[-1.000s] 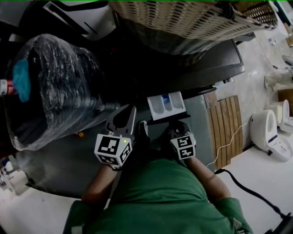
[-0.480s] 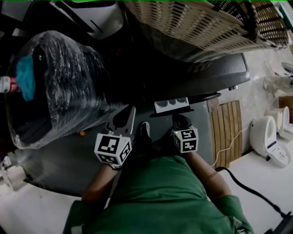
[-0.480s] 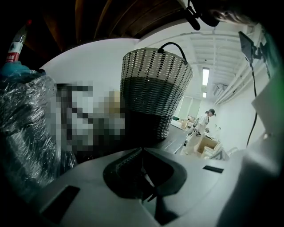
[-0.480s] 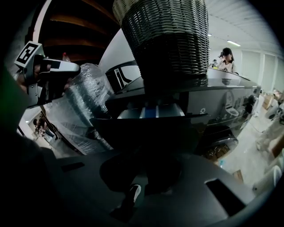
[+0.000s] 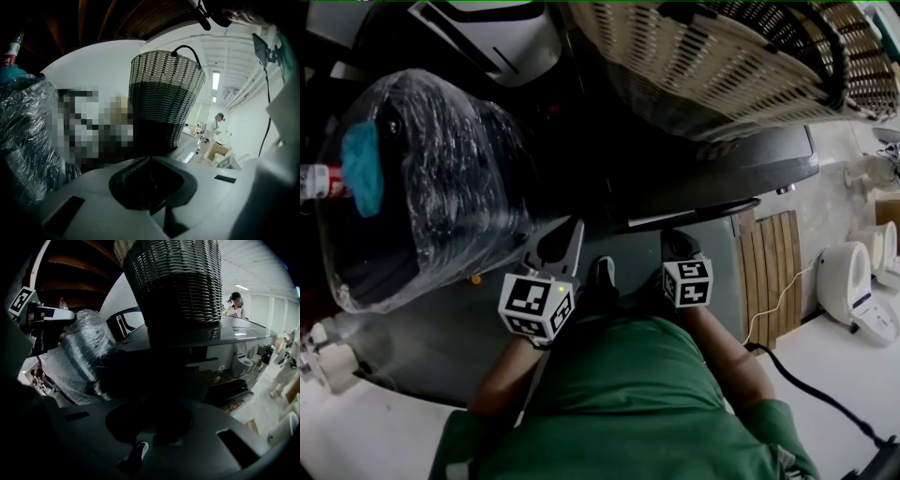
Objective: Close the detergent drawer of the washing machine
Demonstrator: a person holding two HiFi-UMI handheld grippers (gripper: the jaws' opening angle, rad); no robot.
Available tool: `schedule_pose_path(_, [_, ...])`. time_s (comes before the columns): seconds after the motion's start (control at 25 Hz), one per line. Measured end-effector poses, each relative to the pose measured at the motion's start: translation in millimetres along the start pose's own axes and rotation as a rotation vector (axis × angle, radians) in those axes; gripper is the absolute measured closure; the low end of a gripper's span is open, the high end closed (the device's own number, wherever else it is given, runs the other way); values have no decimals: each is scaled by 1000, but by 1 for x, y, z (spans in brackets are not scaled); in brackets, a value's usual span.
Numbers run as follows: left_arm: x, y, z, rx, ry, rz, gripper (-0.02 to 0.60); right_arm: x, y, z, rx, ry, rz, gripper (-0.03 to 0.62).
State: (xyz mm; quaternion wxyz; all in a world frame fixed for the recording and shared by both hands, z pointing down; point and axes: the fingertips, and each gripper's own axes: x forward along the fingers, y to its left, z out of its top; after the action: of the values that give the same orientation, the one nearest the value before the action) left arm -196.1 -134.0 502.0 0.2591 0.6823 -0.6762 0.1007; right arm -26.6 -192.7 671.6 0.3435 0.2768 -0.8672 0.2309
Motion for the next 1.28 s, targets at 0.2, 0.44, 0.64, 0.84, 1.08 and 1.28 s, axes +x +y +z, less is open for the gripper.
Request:
schedule_pose_path(0.2, [1,9,2,12,17,-5,555,6,0,7,18,-3,-12,579])
schedule_pose_path(0.44, [13,6,14,24,8,-38,555,14,-1,17,-3,10,-11,579])
schedule_pose_path(0.64, [19,9,15,22,11,-40,555,15,-1,18,-45,18,-10,579])
schedule_pose_path(0.84, [20,14,16,16,16,-29,555,16,0,17,-64,31,-4,579])
schedule_pose_path(1.08, [25,15,18,10,16,-27,555,18,0,17,-64,48,13,579])
schedule_pose_path(1.28, [26,14,22,8,21,-29,555,18,0,20,-77,48,1,579])
